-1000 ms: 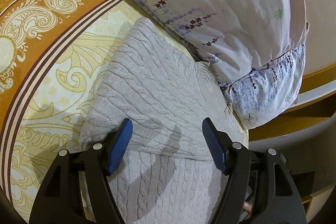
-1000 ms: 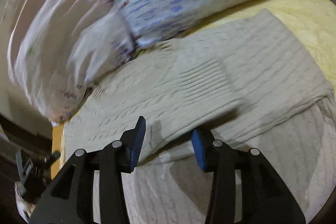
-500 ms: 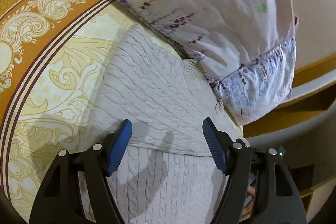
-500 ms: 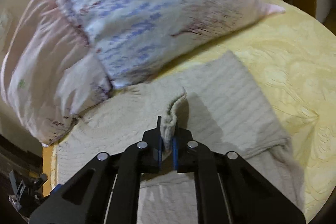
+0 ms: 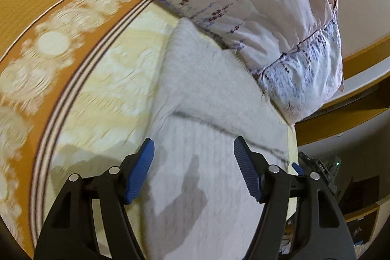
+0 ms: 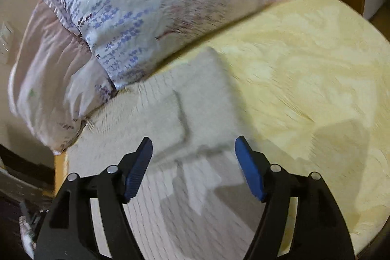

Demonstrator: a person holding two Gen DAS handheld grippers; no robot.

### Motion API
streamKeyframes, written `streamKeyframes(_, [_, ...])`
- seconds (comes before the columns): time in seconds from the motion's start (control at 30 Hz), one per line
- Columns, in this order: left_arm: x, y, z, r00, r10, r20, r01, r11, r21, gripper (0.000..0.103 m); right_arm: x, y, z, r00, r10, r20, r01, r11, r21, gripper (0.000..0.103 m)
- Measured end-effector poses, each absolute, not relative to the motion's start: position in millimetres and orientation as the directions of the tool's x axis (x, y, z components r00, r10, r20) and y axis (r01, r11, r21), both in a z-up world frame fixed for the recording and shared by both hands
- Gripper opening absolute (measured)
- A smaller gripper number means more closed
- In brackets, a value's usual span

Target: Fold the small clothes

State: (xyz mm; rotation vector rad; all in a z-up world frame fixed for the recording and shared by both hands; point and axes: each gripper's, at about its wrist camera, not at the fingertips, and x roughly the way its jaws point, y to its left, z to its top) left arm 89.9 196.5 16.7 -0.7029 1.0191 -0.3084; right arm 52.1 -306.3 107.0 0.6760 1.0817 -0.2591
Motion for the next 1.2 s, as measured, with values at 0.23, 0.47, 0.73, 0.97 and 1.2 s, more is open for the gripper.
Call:
streamKeyframes(0.23, [49, 202, 7, 0.469, -0.546, -0.694, -0.104, 0.747, -0.657, 0.068, -20, -338, 111, 0.427, 0.226, -0.876, 0.541, 0.712, 0.447, 0.07])
streamKeyframes(0.47, [14, 191, 16, 0.435, -0.603, -0.668, -0.058, 0.722, -0.689, 0.068, -61, -337, 120, 0.402, 0.394, -0.827, 0.463, 0.692, 0.555, 0.069])
streamKeyframes(0.73, [-40, 201, 20, 0.315, -0.696, -0.645, 0.023, 0.685, -0.728, 0.068, -108, -320, 114, 0.136, 0.635, -0.76, 0.372, 0.678, 0.634, 0.069])
streamKeyframes(0.97, [-61, 190, 2, 0.197, -0.687, -0.7, -0.007, 0.713, -0.701, 0.069, -128, -305, 76, 0.059, 0.683, -0.728, 0.44, 0.637, 0.633, 0.07])
streamKeyframes(1.2, [-56, 177, -19, 0.186, -0.695, -0.694, -0.086, 0.692, -0.717, 0.069, -123, -278, 60, 0.041, 0.737, -0.675, 0.408, 0.605, 0.684, 0.043])
